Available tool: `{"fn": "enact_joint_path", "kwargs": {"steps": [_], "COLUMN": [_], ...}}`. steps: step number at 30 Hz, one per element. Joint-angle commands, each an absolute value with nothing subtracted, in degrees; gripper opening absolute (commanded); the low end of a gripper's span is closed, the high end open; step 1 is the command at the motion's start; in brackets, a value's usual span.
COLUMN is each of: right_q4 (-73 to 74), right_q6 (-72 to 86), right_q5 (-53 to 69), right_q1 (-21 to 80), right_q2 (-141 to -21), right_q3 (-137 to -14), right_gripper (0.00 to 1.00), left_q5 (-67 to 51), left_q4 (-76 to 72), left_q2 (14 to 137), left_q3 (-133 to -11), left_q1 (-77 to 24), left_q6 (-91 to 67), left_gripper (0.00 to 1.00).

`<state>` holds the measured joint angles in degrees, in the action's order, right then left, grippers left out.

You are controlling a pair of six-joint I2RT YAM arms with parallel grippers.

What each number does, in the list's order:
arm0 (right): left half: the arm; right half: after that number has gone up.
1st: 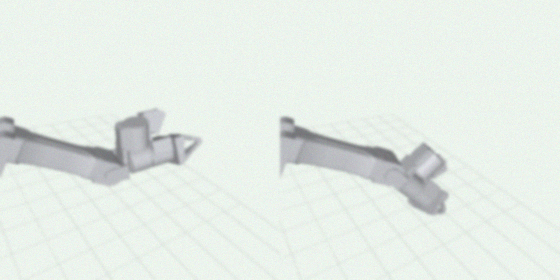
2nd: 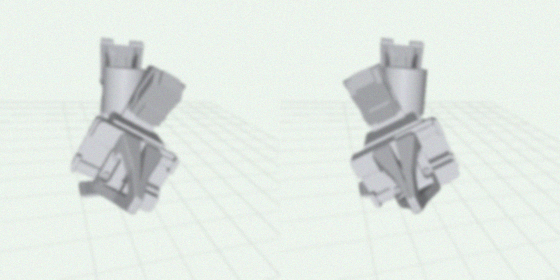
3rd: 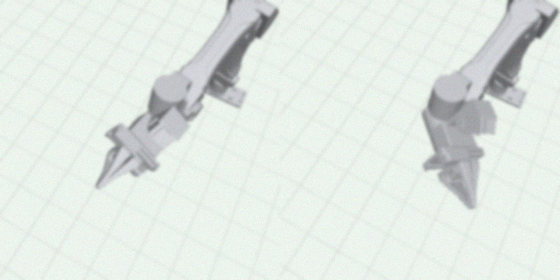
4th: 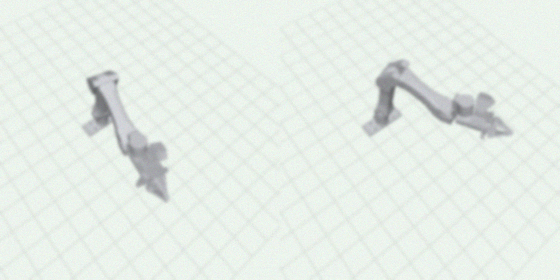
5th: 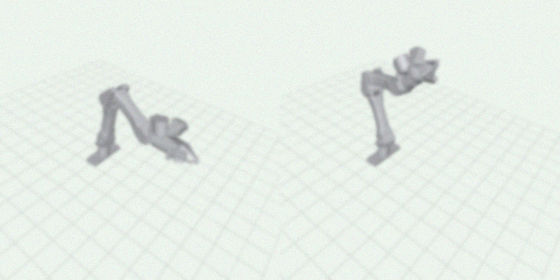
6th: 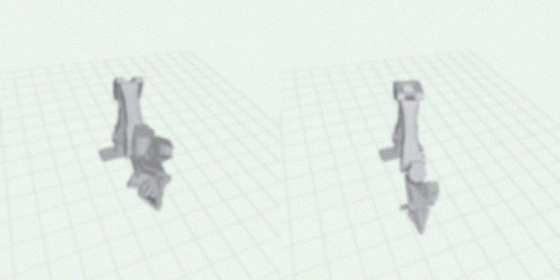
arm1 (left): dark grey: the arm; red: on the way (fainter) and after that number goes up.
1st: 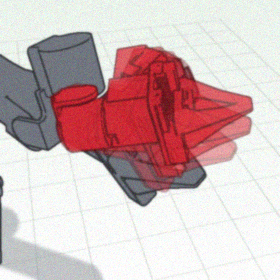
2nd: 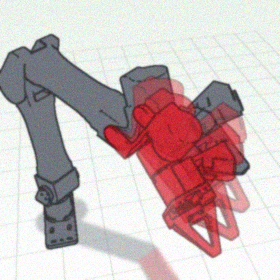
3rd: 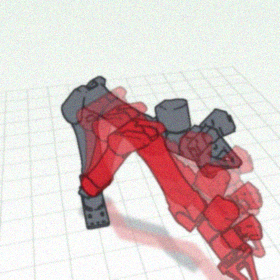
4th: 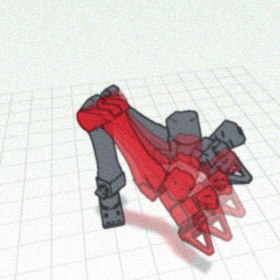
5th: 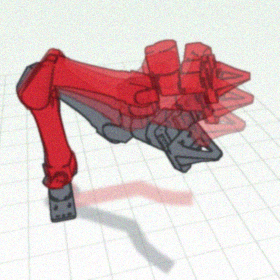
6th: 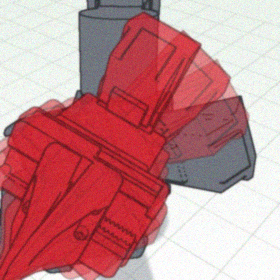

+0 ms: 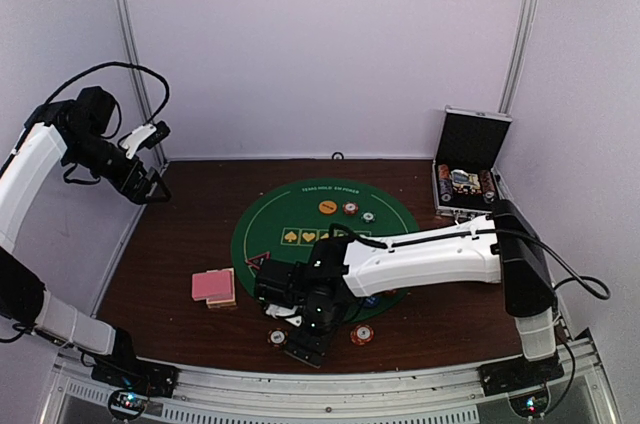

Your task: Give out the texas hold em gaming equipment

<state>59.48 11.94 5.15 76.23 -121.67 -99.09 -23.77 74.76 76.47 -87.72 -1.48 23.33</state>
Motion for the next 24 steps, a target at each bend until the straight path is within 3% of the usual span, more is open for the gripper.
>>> {"fn": "enact_joint_path", "kwargs": {"steps": [1, 24], "right_q4": [59.3, 58.2], "right_q6": [10.9, 10.0], "right_q5": [5.2, 6.9], "right_q1": [75.7, 74.7], "right_q2": [-122.8, -124.9], "right_q3": [-100.6, -101.3], "right_gripper": [0.91, 0.63], "left_q5": [-24.2, -23.8], "left_q4": [74.7, 74.6], "left_q2": [76.8, 77.4], "left_q3": [-88.4, -89.2], "left_q1": [-1.1, -1.1], "left_q6": [24.4, 24.7], "left_gripper": [0.98, 0.97]}}
